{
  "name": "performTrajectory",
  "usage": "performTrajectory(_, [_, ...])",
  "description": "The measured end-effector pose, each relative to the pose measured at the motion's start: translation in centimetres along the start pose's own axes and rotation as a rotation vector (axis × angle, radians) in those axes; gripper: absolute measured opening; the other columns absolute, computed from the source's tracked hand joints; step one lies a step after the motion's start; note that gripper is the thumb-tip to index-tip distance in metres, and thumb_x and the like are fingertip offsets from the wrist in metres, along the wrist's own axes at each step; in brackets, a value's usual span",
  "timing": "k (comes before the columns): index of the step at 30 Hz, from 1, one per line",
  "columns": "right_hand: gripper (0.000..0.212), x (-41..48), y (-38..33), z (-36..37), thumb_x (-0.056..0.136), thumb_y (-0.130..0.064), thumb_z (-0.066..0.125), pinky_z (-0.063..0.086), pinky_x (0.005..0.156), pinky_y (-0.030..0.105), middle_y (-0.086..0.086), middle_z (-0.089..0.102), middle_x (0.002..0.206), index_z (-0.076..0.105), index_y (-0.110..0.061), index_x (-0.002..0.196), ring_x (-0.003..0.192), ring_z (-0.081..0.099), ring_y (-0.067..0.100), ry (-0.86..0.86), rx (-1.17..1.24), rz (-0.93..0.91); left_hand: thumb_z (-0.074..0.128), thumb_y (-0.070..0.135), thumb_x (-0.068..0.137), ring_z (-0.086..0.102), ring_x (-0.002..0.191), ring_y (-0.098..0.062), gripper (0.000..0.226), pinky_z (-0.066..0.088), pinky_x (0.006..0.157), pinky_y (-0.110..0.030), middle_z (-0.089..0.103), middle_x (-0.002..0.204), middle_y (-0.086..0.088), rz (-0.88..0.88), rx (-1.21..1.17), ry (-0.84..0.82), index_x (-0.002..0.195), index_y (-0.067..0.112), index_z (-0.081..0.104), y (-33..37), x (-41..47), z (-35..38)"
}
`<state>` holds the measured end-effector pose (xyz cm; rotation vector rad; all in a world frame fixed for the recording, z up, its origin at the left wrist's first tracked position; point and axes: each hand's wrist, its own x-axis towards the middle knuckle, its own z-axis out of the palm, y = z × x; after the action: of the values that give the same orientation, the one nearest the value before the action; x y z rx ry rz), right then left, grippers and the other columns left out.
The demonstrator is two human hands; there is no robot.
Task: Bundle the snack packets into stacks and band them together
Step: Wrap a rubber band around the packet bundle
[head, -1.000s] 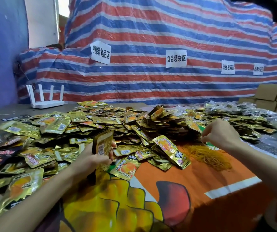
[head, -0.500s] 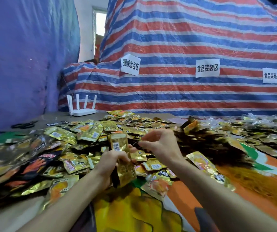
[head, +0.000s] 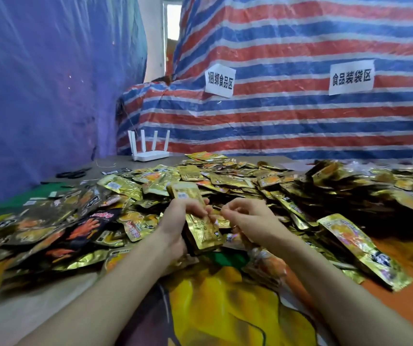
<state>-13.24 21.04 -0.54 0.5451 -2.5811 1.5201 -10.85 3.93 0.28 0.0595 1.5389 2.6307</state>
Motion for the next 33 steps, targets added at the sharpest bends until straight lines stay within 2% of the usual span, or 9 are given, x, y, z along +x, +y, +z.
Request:
performTrajectory(5, [0.026, -0.7, -0.9, -1.4, 0.090, -0.009, 0.045, 0.050, 0.086, 0.038, 0.007, 0.060, 0.075, 0.065, -0.010, 0.073, 0.076, 0.063, 0.022, -0.164, 0.944, 0.034, 0.042, -0.007, 0.063, 0.053, 0.059, -0.024, 0.036, 0.048, 0.065, -0.035, 0.054, 0.070, -0.010, -0.100, -0.103, -0.120, 0.096, 0.001, 0.055, -0.1, -0.2, -0.1])
performTrajectory(8, [0.024, -0.3, -0.9, -1.8, 0.083, -0.008, 0.049, 0.057, 0.077, 0.036, 0.000, 0.048, 0.065, 0.064, -0.004, 0.101, 0.059, 0.054, 0.016, -0.156, 1.236, -0.007, 0.042, -0.006, 0.065, 0.053, 0.062, -0.023, 0.035, 0.045, 0.073, -0.037, 0.052, 0.072, -0.009, -0.124, -0.136, -0.212, 0.097, 0.002, 0.054, -0.3, -0.2, -0.1])
performTrajectory(10, [0.036, -0.1, -0.8, -1.7, 0.089, -0.005, 0.052, 0.056, 0.059, 0.029, -0.002, 0.056, 0.069, 0.065, -0.007, 0.123, 0.052, 0.050, 0.010, -0.136, 1.176, -0.003, 0.044, -0.005, 0.064, 0.053, 0.063, -0.022, 0.034, 0.045, 0.073, -0.037, 0.052, 0.074, -0.009, -0.136, -0.147, -0.254, 0.096, 0.002, 0.055, -0.4, -0.2, 0.0])
performTrajectory(13, [0.038, -0.1, -0.6, -1.0, 0.092, -0.002, 0.061, 0.056, 0.053, 0.027, 0.007, 0.077, 0.101, 0.070, -0.020, 0.123, 0.062, 0.068, 0.017, -0.109, 0.919, 0.012, 0.046, -0.005, 0.065, 0.056, 0.064, -0.024, 0.030, 0.051, 0.070, -0.037, 0.057, 0.074, -0.010, -0.135, -0.073, -0.251, 0.088, 0.001, 0.064, -0.4, -0.2, -0.2])
performTrajectory(17, [0.050, -0.2, -0.2, -0.4, 0.089, 0.000, 0.070, 0.061, 0.061, 0.038, 0.016, 0.070, 0.121, 0.064, -0.022, 0.133, 0.093, 0.076, 0.028, -0.060, 0.708, -0.002, 0.052, -0.001, 0.071, 0.064, 0.068, -0.026, 0.029, 0.054, 0.076, -0.042, 0.067, 0.079, -0.010, -0.075, 0.076, -0.045, 0.095, 0.003, 0.069, -0.4, 0.2, -0.2])
performTrajectory(21, [0.060, -0.4, -0.7, 0.3, 0.075, -0.012, 0.085, 0.063, 0.067, 0.044, 0.013, 0.068, 0.125, 0.067, -0.022, 0.131, 0.100, 0.075, 0.023, -0.030, 0.640, 0.005, 0.055, -0.006, 0.083, 0.063, 0.077, -0.026, 0.021, 0.055, 0.084, -0.046, 0.067, 0.083, -0.007, 0.181, -0.045, 0.215, 0.089, 0.010, 0.067, -0.3, 0.7, 0.1])
performTrajectory(26, [0.059, -1.2, -1.3, 3.5, 0.069, -0.016, 0.093, 0.064, 0.071, 0.043, 0.002, 0.067, 0.127, 0.072, -0.032, 0.121, 0.103, 0.073, 0.016, -0.058, 0.551, -0.043, 0.064, 0.007, 0.090, 0.061, 0.067, -0.025, 0.011, 0.051, 0.065, -0.035, 0.063, 0.078, -0.011, 0.289, -0.127, 0.382, 0.101, 0.008, 0.062, 0.1, 1.0, 0.0])
performTrajectory(30, [0.055, -1.3, -1.8, 5.4, 0.071, -0.013, 0.091, 0.063, 0.080, 0.049, -0.008, 0.069, 0.123, 0.072, -0.040, 0.114, 0.112, 0.067, 0.008, 0.046, 0.527, -0.144, 0.066, 0.028, 0.094, 0.067, 0.084, -0.030, 0.029, 0.057, 0.057, -0.037, 0.064, 0.101, -0.014, 0.215, -0.189, 0.400, 0.113, 0.009, 0.057, 0.4, 1.1, 0.1])
performTrajectory(33, [0.060, -1.6, -2.2, 5.9, 0.069, -0.017, 0.089, 0.057, 0.097, 0.045, -0.010, 0.069, 0.125, 0.071, -0.033, 0.123, 0.117, 0.064, 0.008, 0.112, 0.466, -0.211, 0.061, 0.040, 0.095, 0.073, 0.086, -0.037, 0.037, 0.062, 0.065, -0.045, 0.071, 0.102, -0.018, 0.098, -0.223, 0.233, 0.104, 0.005, 0.068, 0.4, 0.5, 0.3])
